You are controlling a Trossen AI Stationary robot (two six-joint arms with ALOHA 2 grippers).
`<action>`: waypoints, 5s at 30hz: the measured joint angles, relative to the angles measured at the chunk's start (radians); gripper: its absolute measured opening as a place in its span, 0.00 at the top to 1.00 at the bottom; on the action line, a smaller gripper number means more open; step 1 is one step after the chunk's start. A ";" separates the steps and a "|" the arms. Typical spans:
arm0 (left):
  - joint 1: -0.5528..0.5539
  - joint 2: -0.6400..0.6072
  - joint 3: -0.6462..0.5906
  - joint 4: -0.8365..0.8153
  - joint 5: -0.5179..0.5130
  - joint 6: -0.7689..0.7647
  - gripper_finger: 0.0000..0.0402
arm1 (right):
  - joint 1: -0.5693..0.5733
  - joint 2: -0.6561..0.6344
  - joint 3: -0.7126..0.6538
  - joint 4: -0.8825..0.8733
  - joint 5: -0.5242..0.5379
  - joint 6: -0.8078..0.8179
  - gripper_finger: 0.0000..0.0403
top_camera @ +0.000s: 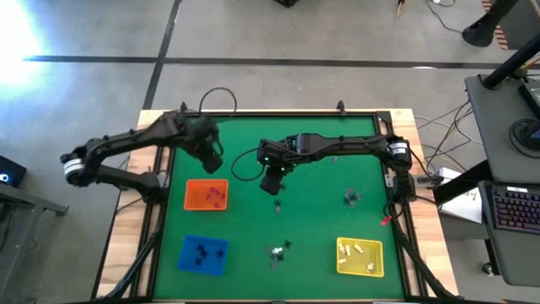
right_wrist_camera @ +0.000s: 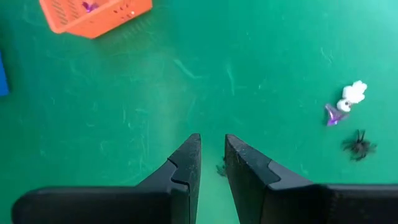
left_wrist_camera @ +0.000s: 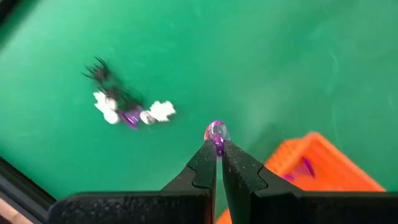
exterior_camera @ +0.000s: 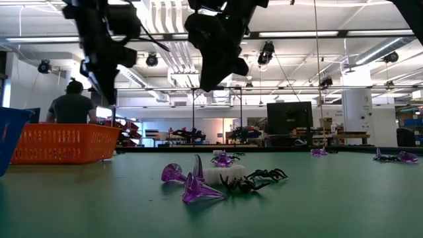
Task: Sort Halloween decoration
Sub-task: Put the violet witch hat toy into the orange bin
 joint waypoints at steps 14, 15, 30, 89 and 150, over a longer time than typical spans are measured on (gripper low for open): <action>-0.222 -0.227 -0.211 0.004 0.055 -0.158 1.00 | 0.090 0.000 0.001 -0.023 -0.001 0.232 0.84; -0.230 -0.234 -0.211 0.005 0.058 -0.158 1.00 | 0.099 0.000 0.001 -0.023 -0.002 0.249 0.84; -0.328 -0.255 -0.293 0.060 0.134 -0.116 1.00 | 0.239 0.000 0.002 -0.023 0.132 0.507 0.84; -0.339 -0.170 -0.109 0.052 0.147 -0.002 0.75 | 0.385 -0.021 -0.001 -0.395 0.475 1.010 0.84; -0.337 -0.171 0.063 -0.169 -0.274 -0.185 0.76 | -0.014 -0.580 -0.838 -0.255 0.267 1.107 0.77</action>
